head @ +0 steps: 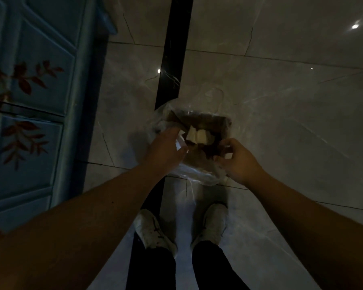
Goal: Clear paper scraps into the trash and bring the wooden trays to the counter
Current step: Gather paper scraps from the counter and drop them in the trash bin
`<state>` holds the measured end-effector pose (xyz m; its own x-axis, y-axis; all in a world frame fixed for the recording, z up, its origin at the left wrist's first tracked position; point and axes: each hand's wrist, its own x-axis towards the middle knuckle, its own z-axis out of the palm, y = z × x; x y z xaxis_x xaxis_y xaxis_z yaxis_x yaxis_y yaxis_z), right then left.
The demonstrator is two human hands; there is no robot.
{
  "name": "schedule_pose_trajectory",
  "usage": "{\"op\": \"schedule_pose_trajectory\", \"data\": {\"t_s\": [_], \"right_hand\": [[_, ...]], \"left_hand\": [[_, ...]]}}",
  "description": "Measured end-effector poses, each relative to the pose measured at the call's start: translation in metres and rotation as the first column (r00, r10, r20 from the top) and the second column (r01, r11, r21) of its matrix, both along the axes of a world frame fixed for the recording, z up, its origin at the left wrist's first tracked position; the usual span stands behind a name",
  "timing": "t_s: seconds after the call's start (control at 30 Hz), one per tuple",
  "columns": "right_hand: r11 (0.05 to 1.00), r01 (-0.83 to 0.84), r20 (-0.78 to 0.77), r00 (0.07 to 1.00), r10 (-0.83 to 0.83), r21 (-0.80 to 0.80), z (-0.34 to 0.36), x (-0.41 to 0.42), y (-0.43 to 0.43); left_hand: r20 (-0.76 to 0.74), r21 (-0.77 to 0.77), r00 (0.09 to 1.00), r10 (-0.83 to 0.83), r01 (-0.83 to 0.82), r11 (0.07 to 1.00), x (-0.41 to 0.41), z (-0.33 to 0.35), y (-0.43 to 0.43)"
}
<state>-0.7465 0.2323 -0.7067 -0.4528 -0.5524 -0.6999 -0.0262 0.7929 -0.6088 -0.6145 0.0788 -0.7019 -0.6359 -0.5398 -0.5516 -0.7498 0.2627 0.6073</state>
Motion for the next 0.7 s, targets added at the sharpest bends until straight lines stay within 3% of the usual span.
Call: {"op": "schedule_pose_trajectory", "data": {"t_s": [0.27,0.4,0.5,0.6,0.7], "right_hand": [[0.996,-0.049,-0.056,0.997,0.045,-0.068,0.042,0.003,-0.003],[0.976,-0.203,-0.181,0.966,0.187,-0.074,0.082,-0.004,-0.002],[0.926,-0.378,-0.311,0.878,0.363,0.013,0.122,-0.011,-0.004],[0.868,-0.491,-0.425,0.773,0.472,0.070,0.185,-0.020,-0.010],[0.823,-0.548,-0.532,0.658,0.533,0.147,0.255,-0.023,-0.011]], "left_hand": [[-0.027,-0.041,0.994,-0.103,0.102,0.994,-0.014,0.041,-0.008],[-0.021,-0.084,0.982,-0.190,0.187,0.979,-0.011,0.095,-0.005],[0.002,-0.202,0.948,-0.317,0.311,0.929,-0.008,0.144,-0.008],[0.090,-0.375,0.894,-0.439,0.438,0.817,-0.010,0.209,-0.018],[0.083,-0.494,0.880,-0.468,0.444,0.747,-0.013,0.280,-0.022]]}}
